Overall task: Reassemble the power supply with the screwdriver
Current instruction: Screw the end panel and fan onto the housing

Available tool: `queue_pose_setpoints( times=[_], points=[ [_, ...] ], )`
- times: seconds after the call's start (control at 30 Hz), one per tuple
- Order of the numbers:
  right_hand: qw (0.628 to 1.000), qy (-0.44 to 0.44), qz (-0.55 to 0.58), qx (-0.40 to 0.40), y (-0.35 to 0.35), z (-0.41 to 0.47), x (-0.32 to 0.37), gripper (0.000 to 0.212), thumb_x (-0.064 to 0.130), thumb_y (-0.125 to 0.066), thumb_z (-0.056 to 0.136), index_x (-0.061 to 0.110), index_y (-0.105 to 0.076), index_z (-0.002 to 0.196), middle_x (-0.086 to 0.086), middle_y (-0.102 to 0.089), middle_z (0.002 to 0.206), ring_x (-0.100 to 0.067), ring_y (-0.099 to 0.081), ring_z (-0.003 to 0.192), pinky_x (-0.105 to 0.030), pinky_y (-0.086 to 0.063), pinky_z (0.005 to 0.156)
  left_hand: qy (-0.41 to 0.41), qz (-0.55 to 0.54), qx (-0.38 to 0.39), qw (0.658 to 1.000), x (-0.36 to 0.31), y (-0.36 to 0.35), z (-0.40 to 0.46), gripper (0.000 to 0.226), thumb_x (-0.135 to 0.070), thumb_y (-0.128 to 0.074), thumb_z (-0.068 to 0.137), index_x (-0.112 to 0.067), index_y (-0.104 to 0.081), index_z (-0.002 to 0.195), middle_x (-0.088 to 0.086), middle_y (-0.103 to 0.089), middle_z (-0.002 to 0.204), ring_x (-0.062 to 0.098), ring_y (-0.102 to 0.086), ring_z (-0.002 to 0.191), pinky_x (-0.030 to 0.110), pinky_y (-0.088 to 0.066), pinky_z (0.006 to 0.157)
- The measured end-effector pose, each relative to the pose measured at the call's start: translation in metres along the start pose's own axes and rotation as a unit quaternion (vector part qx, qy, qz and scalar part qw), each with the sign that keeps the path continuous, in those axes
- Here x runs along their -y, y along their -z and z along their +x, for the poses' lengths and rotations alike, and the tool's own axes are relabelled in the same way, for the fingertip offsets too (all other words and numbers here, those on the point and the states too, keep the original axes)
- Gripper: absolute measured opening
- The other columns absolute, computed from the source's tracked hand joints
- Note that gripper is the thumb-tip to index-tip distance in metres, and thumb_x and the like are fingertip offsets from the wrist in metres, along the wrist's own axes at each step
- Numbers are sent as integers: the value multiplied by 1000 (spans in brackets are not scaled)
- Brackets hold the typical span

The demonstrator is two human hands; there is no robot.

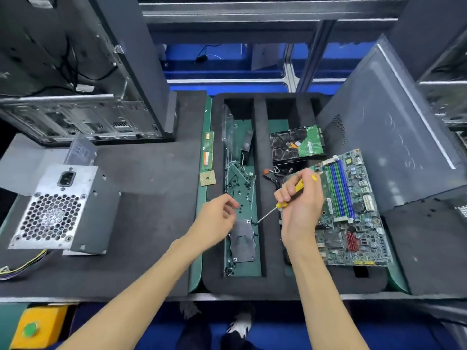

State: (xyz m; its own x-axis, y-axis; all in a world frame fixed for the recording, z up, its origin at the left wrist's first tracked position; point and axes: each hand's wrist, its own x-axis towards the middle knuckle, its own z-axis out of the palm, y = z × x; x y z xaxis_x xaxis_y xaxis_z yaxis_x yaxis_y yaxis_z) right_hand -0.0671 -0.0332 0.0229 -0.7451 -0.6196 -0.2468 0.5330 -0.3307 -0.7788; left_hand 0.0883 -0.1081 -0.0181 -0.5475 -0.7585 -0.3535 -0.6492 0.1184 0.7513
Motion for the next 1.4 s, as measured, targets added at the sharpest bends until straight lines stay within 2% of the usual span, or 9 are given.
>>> queue_pose_setpoints(
  times=[0.13,0.27,0.4,0.7,0.93,1.1,1.17,1.3,1.4],
  points=[
    [1000,-17,-1,-18,10,7,-8,25,19,-46,106,16,-44,82,0,-36,62,-15,-27,53,-26,-29,49,-15,119,75,990,6,-39,16,22,0,-56,89,-13,-69,101,2,-69,95,17,-61,83,29,-52,80],
    [999,-21,5,-31,19,10,-13,24,19,-46,106,16,-47,82,0,-36,63,-15,-27,53,-27,-28,49,-35,234,113,965,10,-66,31,9,-5,-60,88,-4,-66,95,12,-65,95,30,-61,87,35,-48,74],
    [999,-22,16,-30,24,10,-15,22,22,-49,103,16,-47,82,0,-36,64,-14,-27,53,-26,-29,48,-40,312,115,942,17,-86,39,16,-13,-60,91,-4,-61,104,18,-60,108,37,-59,101,43,-49,84],
    [998,-40,14,-39,34,13,-18,19,23,-53,97,14,-48,81,0,-35,62,-15,-25,53,-26,-28,47,-79,401,65,910,20,-100,46,16,-14,-59,91,-7,-61,106,13,-61,112,35,-56,103,35,-28,74],
    [997,-47,47,-43,31,16,-13,23,21,-51,102,15,-47,80,1,-37,62,-14,-27,52,-25,-29,47,-14,191,66,979,5,-84,47,12,-1,-56,85,-12,-55,84,12,-66,90,34,-62,90,35,-45,71],
    [979,-89,177,-51,19,16,-1,37,22,-48,104,19,-53,68,4,-31,61,-12,-25,50,-23,-30,45,20,89,40,995,-5,-53,36,22,0,-58,91,-13,-72,103,-9,-62,75,11,-64,73,20,-51,70],
    [959,-122,246,-64,11,16,2,36,19,-49,103,18,-51,67,5,-27,62,-11,-22,50,-22,-29,43,27,44,19,998,-10,-34,26,20,-2,-63,93,-17,-76,94,-14,-63,67,-1,-61,56,9,-48,59],
    [940,-159,297,-62,-12,9,3,23,10,-47,100,16,-41,78,5,-23,67,-11,-21,52,-22,-29,44,38,-115,-19,992,-23,11,-4,8,-4,-75,88,-12,-77,86,6,-76,77,19,-73,69,37,-62,77],
    [939,-158,302,-38,-34,-1,4,23,9,-47,100,16,-41,78,4,-26,67,-11,-24,54,-22,-31,47,62,-284,-55,955,-30,45,-24,3,-2,-76,86,-2,-77,89,16,-72,79,19,-67,67,31,-61,67]
  ],
)
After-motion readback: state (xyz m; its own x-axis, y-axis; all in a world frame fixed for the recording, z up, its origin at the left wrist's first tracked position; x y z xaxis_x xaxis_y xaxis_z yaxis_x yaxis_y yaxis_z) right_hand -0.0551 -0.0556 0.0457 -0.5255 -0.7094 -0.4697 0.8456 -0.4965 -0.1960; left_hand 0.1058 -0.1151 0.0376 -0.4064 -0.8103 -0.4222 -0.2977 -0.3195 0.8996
